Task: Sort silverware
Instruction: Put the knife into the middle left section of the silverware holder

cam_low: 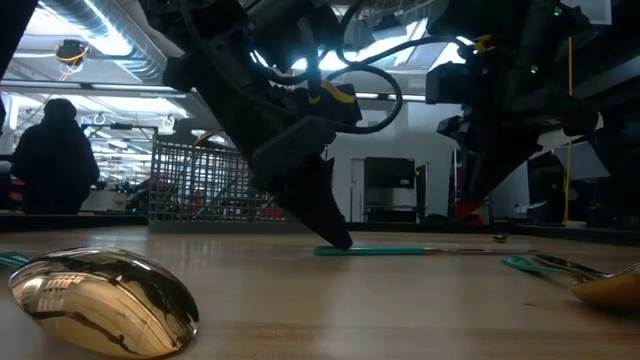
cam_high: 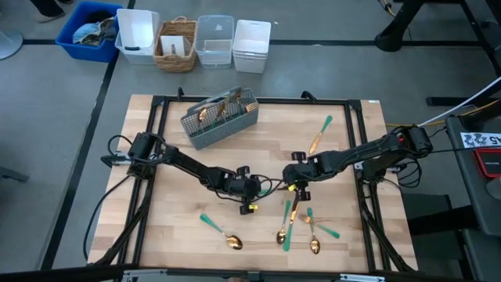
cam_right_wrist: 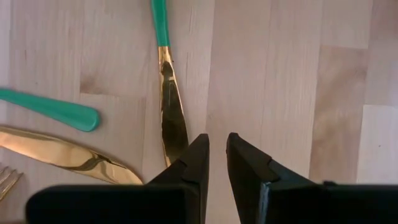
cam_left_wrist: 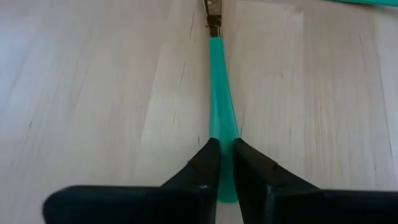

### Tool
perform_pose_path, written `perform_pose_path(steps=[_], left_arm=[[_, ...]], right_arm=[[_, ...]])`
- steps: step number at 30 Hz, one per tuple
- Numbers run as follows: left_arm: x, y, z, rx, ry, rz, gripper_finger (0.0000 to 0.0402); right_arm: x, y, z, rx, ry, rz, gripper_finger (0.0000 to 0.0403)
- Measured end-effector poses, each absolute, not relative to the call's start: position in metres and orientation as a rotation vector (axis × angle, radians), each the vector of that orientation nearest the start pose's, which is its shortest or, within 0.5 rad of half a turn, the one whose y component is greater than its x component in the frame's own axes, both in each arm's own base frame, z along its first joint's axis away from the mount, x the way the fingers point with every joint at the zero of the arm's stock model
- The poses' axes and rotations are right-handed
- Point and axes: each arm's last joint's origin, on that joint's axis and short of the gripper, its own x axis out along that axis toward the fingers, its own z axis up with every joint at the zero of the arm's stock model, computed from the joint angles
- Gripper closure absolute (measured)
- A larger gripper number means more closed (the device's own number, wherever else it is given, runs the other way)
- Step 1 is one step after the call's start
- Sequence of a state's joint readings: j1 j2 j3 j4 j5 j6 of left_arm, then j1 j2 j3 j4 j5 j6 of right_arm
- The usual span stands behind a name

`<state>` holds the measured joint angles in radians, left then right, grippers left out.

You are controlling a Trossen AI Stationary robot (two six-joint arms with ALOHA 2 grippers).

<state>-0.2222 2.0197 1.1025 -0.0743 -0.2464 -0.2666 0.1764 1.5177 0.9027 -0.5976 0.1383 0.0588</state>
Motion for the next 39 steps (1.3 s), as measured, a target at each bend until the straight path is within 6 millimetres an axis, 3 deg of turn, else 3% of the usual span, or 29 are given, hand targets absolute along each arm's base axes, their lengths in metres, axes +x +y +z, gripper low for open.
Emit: perform_pose_path(steps=[11,26,32,39], left_arm=[[0.375,-0.086,0.103,0.005,0.931,0.126,0.0366],[0.382,-0.086,0.112,0.007,0.892,0.100,0.0261],[0.380,-0.083,0.107,-0.013,0.943,0.125,0.0270],[0.380,-0.080,0.100,-0.139,0.988,0.111,0.0318]], right_arm=[[0.273,0.047,0.184,-0.069,1.188,0.055,0.0345],[0.273,0.048,0.183,-0.053,1.193,0.077,0.0345],[0.273,0.048,0.183,-0.053,1.193,0.077,0.0345],[0.273,0.048,0.184,-0.053,1.192,0.077,0.0345]])
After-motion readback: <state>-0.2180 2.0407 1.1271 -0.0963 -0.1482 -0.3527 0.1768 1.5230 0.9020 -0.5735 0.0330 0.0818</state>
